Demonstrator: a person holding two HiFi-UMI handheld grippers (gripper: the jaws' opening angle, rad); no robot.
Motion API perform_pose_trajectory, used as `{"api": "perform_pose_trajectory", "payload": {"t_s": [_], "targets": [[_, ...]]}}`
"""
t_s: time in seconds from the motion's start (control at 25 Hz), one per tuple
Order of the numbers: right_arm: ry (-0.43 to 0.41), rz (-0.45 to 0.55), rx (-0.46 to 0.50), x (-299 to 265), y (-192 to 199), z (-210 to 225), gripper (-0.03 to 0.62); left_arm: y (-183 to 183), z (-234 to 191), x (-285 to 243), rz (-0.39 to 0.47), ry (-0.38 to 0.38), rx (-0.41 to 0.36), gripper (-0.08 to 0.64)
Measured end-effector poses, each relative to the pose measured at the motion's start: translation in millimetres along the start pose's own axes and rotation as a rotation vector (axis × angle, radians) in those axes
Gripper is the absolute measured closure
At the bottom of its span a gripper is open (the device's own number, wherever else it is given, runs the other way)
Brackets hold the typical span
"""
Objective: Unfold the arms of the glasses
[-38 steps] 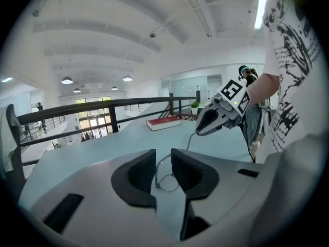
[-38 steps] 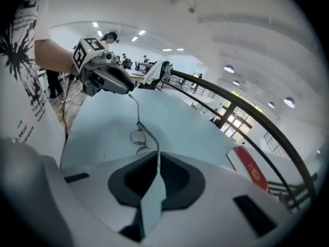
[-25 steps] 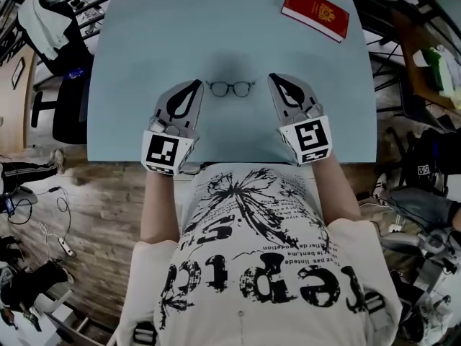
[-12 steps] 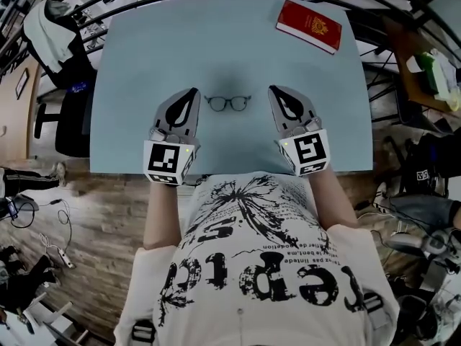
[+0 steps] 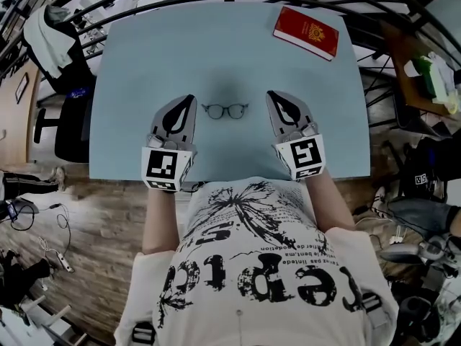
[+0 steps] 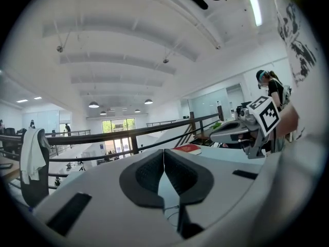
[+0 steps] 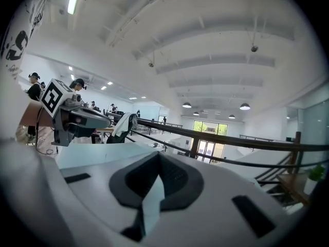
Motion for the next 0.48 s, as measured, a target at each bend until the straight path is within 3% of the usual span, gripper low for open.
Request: {"api": "perform_pose_trajectory", "payload": {"t_s": [0.48], "targets": [[0.005, -0.003, 0.014, -9.0, 4.2, 3.1, 0.583, 4.8, -0.9, -10.0, -0.014, 0.0, -0.004, 0.54]]}}
Point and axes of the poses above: the fingertips, and each gripper's own axes: x backward along the fingers, z to its right, y out of its underside, the point moved 10 cm from there along x, backward along the fingers, and after that the axes turned 15 degrees about -x, right-handed, at the moved point
